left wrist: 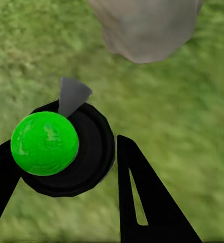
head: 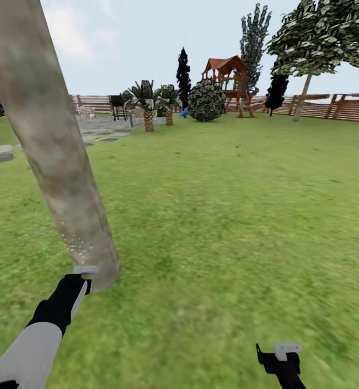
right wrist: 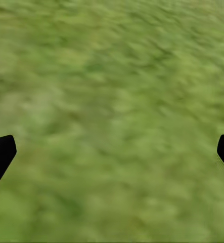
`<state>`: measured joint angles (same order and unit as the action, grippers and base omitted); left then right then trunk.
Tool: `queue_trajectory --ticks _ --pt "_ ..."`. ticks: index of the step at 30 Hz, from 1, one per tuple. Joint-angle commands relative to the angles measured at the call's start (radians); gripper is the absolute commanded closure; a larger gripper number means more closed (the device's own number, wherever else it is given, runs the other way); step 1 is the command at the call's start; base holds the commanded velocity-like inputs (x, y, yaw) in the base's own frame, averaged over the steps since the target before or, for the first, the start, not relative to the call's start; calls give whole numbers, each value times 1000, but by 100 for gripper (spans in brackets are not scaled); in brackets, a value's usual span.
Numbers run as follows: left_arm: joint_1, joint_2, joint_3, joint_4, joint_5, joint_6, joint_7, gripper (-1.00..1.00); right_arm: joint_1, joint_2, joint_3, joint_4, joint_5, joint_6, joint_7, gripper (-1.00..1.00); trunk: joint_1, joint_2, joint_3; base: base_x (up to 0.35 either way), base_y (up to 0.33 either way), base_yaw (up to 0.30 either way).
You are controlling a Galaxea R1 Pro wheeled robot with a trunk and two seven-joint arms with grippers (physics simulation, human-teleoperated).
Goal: In the garden, pick up the pesticide atomizer on the floor and spray pesticide onto both trees until each tree trunk is fully covered.
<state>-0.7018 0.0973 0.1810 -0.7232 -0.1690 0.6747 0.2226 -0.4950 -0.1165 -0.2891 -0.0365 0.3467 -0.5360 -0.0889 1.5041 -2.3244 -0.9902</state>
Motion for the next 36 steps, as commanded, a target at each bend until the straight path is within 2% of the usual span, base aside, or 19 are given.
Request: queue_trajectory --ticks 1,11,12,14,18,22,28,34,36 --pt "-1 -1 1 -2 -10 6 -3 100 -1 0 -4 1 11 -2 -6 -100 0 0 -1 75 -274 253" --pt "-1 6 3 -9 -10 6 -1 100 -1 2 -3 1 11 -2 -6 -100 0 0 -1 121 -257 274" --pt "-1 7 12 -10 -10 6 -1 100 -1 3 -3 1 11 -2 -6 -100 0 0 -1 227 -198 276" --pt "-1 7 56 -11 -10 6 -2 100 -1 2 -3 1 11 -2 -6 -100 0 0 -1 237 -158 275" --pt "-1 6 84 -13 -11 3 2 100 -1 1 -4 1 11 -2 -6 -100 0 0 -1 117 -43 276" --pt "-11 9 86 -14 -18 11 3 100 -1 1 -4 1 11 -2 -6 -100 0 0 -1 9 -3 276" --pt "-120 0 84 -9 -21 38 31 100 -1 0 -4 1 11 -2 -6 -100 0 0 -1 0 0 276" --pt "-132 -4 77 -18 -19 49 32 100 -1 -2 -4 1 11 -2 -6 -100 0 0 -1 0 0 121" --pt "-133 -6 75 -72 -17 96 32 100 -1 -3 -4 0 11 -2 -6 -100 0 0 -1 4 0 3"
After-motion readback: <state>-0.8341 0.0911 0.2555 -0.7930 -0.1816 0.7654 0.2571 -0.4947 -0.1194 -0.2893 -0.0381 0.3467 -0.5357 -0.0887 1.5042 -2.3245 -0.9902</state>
